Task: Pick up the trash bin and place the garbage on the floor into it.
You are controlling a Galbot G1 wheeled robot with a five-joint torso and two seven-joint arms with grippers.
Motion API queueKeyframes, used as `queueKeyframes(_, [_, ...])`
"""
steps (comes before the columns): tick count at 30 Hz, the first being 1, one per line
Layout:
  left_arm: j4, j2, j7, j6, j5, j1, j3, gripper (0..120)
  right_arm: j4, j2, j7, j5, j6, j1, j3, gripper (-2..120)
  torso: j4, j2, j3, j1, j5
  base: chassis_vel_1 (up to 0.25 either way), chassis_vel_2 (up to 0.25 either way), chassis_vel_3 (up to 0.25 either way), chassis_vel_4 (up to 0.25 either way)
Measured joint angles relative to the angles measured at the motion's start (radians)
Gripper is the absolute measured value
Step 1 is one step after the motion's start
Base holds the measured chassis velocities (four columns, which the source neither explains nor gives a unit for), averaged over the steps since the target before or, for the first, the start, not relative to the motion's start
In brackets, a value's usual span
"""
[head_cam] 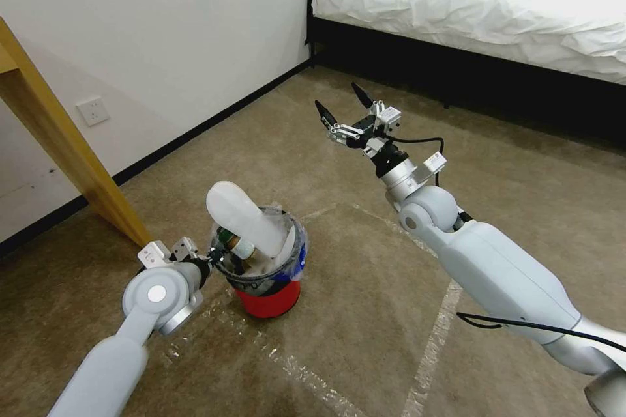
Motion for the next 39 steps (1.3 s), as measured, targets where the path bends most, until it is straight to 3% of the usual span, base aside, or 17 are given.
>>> queueKeyframes(16, [-0.032, 0.010, -0.012, 0.001, 0.001, 0.028, -0.011, 34, -0.006, -0.004, 0.007, 0.003, 0.000, 0.018, -0.004, 98, 0.0000, 0.000, 0.000, 0.000, 0.0001, 0.000, 0.000, 0.000, 0.000])
queueKeyframes(35, [-0.029, 0.008, -0.015, 0.006, 0.003, 0.053, -0.024, 41, -0.030, -0.006, 0.006, 0.008, 0.001, 0.033, -0.014, 98, -0.0001, 0.000, 0.000, 0.000, 0.0001, 0.000, 0.000, 0.000, 0.000])
queueKeyframes(38, [-0.027, 0.008, -0.016, 0.009, 0.003, 0.059, -0.030, 43, -0.041, -0.003, 0.003, 0.008, 0.002, 0.035, -0.015, 98, -0.0001, 0.000, 0.000, 0.000, 0.0001, 0.000, 0.000, 0.000, 0.000])
queueKeyframes(39, [-0.028, 0.009, -0.017, 0.010, 0.002, 0.065, -0.033, 50, -0.046, 0.000, 0.001, 0.008, 0.004, 0.035, -0.015, 98, 0.0000, 0.000, 0.000, 0.000, 0.0000, 0.000, 0.000, 0.000, 0.000])
